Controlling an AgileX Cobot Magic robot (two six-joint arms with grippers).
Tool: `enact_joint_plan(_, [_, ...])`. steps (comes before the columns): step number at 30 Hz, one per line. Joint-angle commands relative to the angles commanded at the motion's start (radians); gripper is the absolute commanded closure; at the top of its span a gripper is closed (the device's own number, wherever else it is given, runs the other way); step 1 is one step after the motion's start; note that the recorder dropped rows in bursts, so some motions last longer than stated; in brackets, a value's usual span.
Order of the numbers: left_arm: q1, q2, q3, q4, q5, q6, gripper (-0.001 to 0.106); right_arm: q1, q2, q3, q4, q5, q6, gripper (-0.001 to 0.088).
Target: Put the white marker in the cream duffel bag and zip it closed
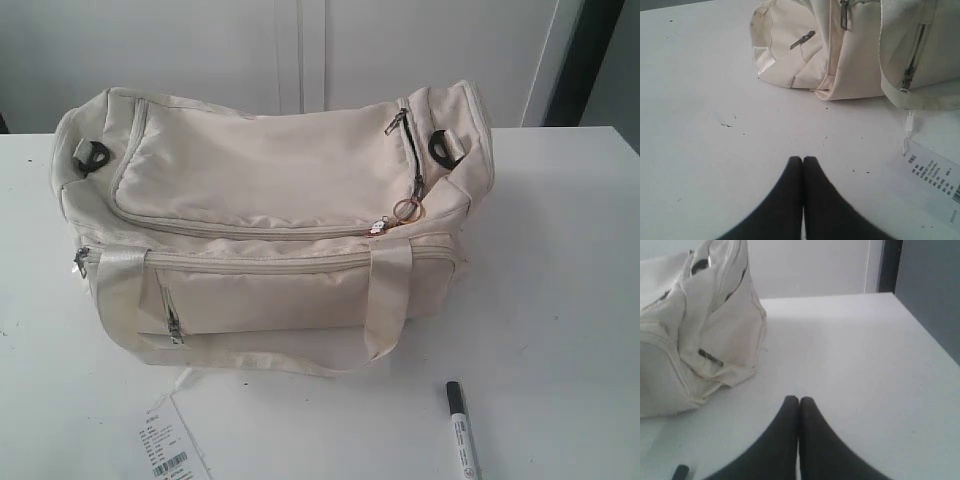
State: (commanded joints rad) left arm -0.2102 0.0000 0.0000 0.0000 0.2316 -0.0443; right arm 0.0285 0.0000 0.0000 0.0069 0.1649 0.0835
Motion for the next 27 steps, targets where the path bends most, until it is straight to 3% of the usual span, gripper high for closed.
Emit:
enact_joint_plan(5, [0.000, 0.000, 0.000, 0.000, 0.000, 0.000, 0.105, 0.000, 0.000, 0.000, 0.002, -0.165, 0.057, 0.0868])
enact_joint_plan(11, [0.000, 0.000, 0.000, 0.000, -0.005, -0.002, 0.105, 0.000, 0.000, 0.000, 0.002, -0.363, 0.287, 0.0868])
enact_joint_plan(17, [0.000, 0.000, 0.000, 0.000, -0.030, 0.000, 0.105, 0.000, 0.000, -0.018, -0.007, -0.348, 0.295, 0.0868])
enact_joint_plan(23, [0.000, 0.000, 0.000, 0.000, -0.066, 0.000, 0.105, 0.000, 0.000, -0.124, -0.007, -0.340, 0.221, 0.0868])
enact_joint_plan(27, [0.000, 0.000, 0.000, 0.000, -0.067, -0.002, 0.105, 0.000, 0.075, -0.213, -0.007, -0.285, 0.180, 0.0868])
